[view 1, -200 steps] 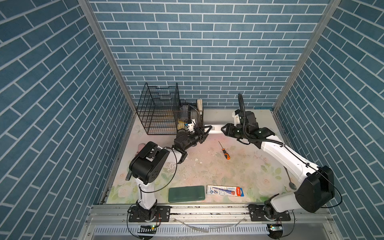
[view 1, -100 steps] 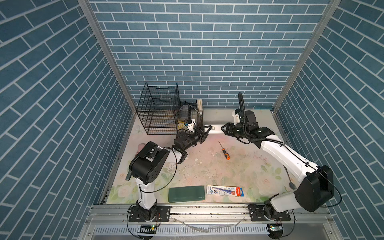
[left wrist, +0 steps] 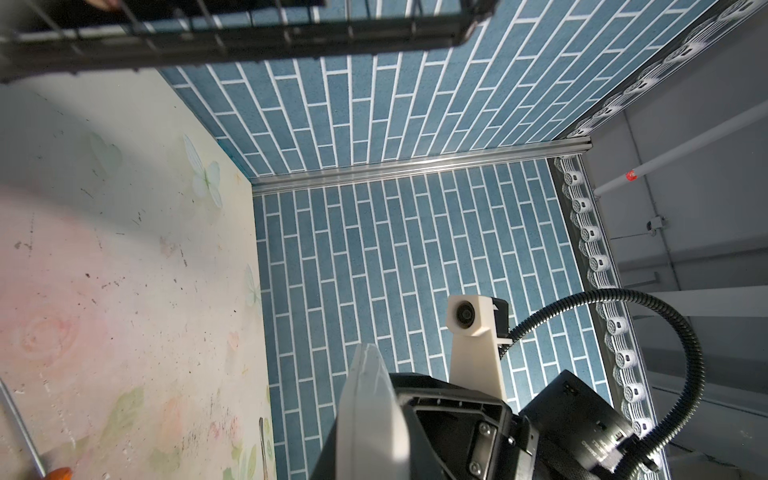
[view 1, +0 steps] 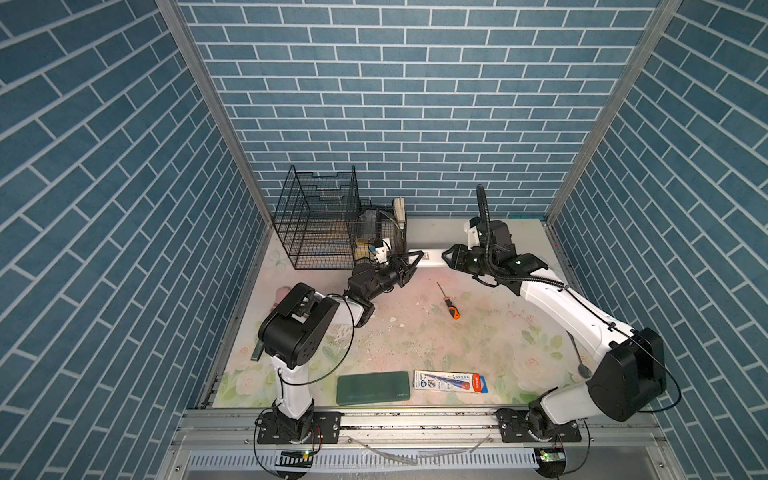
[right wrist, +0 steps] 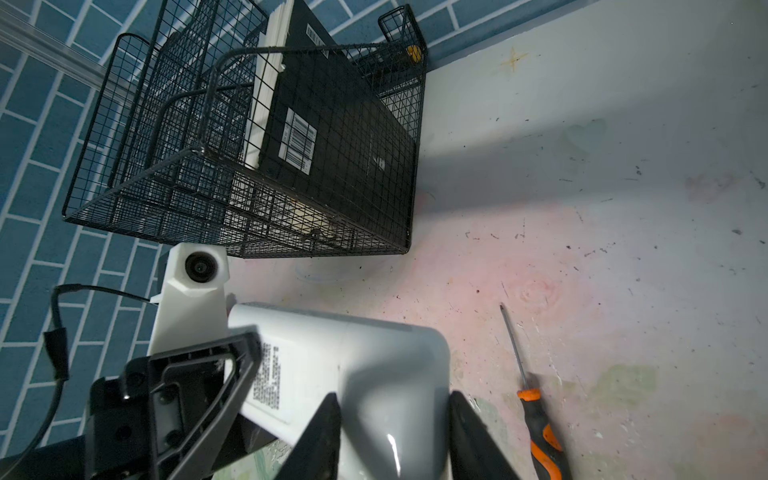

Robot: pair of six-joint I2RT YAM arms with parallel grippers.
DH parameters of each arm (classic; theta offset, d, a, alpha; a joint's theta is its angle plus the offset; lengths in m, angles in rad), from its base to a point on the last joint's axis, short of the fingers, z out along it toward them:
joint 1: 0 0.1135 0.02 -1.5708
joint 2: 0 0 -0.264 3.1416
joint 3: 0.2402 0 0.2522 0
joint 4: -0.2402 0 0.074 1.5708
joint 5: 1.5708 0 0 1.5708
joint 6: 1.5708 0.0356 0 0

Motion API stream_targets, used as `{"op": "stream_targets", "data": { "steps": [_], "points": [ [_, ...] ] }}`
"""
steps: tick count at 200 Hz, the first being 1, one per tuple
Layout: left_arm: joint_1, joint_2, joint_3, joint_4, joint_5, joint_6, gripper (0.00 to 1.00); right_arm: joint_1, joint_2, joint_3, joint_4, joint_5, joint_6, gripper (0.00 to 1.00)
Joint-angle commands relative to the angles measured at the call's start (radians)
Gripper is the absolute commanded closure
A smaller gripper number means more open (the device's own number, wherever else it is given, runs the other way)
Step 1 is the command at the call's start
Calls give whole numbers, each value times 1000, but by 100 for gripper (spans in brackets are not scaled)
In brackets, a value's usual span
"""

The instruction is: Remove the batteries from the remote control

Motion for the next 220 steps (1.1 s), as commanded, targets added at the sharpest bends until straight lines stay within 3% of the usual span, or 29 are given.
{"op": "stream_targets", "data": {
  "steps": [1,49,220],
  "points": [
    [-3,-29,3,63,19,-3,100,-1,9,6,1,-3,-1,61],
    [-3,-38,5,63,17,-9,100,-2,-7,-15,2,6,-2,65],
    [-3,-8,-2,63,22,1,100,-18,-51,-31,20,-27,9,61]
  ]
}}
